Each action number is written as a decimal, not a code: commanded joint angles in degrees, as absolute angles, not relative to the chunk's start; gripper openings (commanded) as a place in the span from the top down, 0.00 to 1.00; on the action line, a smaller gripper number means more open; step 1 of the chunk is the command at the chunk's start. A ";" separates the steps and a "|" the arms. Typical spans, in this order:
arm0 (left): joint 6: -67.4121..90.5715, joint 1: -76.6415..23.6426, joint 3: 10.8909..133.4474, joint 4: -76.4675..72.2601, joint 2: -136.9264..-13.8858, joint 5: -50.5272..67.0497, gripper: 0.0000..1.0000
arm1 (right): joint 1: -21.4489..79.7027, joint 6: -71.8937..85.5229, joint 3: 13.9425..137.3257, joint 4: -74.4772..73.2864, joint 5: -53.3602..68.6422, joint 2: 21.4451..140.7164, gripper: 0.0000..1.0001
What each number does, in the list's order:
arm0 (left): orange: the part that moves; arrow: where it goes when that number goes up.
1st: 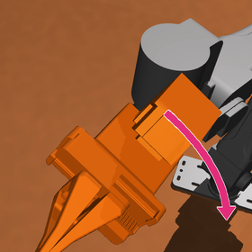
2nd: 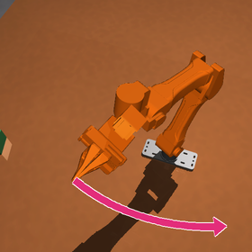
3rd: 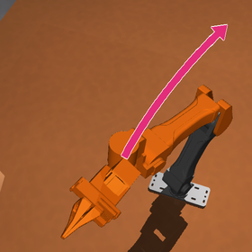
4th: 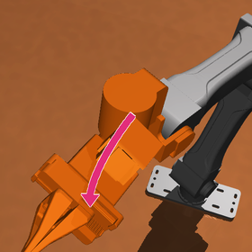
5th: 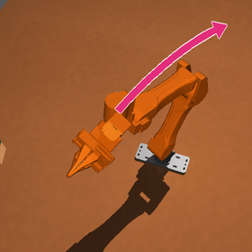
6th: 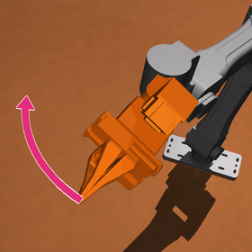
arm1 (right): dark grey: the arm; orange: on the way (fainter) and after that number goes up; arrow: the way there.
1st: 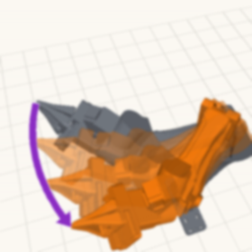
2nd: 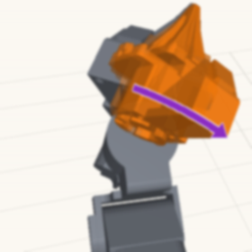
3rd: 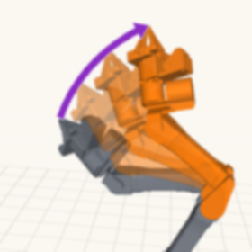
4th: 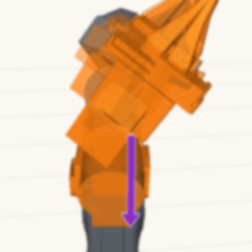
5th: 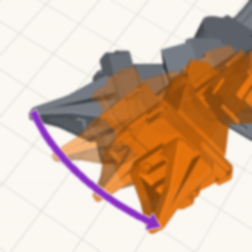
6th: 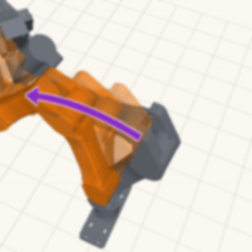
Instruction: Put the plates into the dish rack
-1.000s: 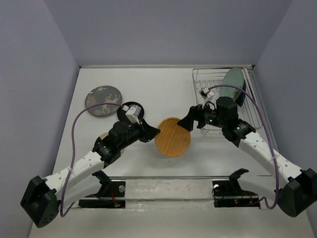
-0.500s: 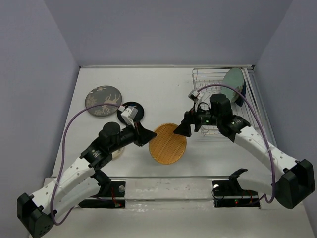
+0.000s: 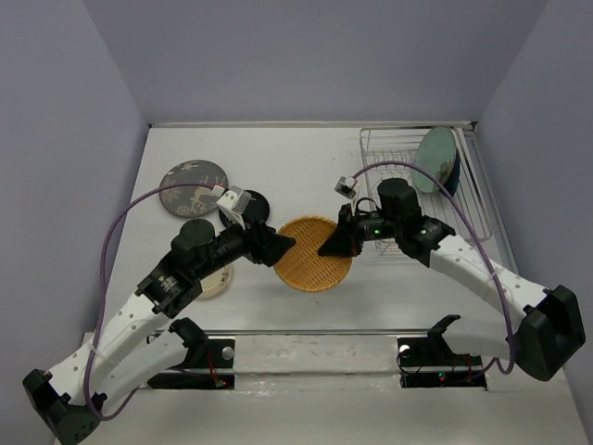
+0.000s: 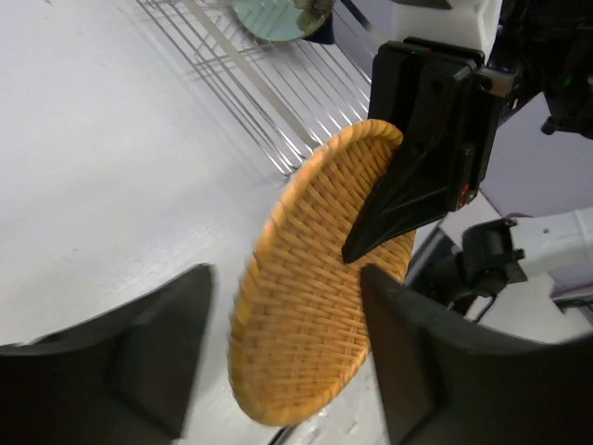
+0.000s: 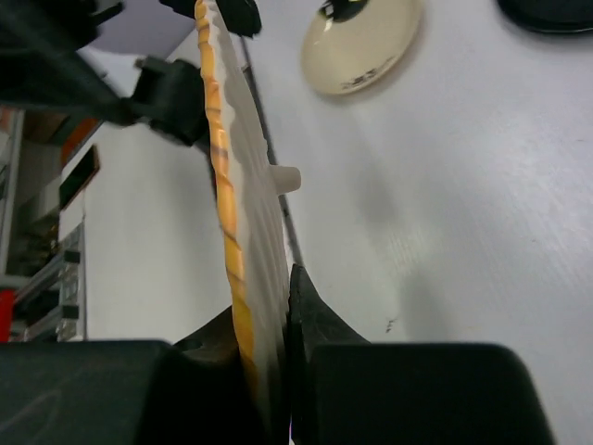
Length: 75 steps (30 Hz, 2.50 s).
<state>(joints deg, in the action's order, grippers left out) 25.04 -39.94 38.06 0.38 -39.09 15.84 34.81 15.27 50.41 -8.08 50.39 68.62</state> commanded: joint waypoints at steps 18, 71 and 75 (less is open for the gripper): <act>13.10 -40.34 36.91 9.40 -26.46 1.66 0.01 | 16.09 8.54 78.39 -13.98 -31.01 80.75 0.93; 13.18 -40.34 36.12 8.96 -23.73 2.11 0.01 | 4.38 10.27 82.89 -15.82 -12.49 88.61 0.23; 13.18 -40.25 36.39 9.40 -23.64 0.62 0.01 | 16.48 13.70 78.51 -14.51 -14.41 84.13 0.20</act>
<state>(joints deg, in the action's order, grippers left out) 13.98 -40.40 36.27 11.40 -23.38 2.26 5.30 8.14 81.47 -17.45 -15.27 90.39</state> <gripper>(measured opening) 0.990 0.798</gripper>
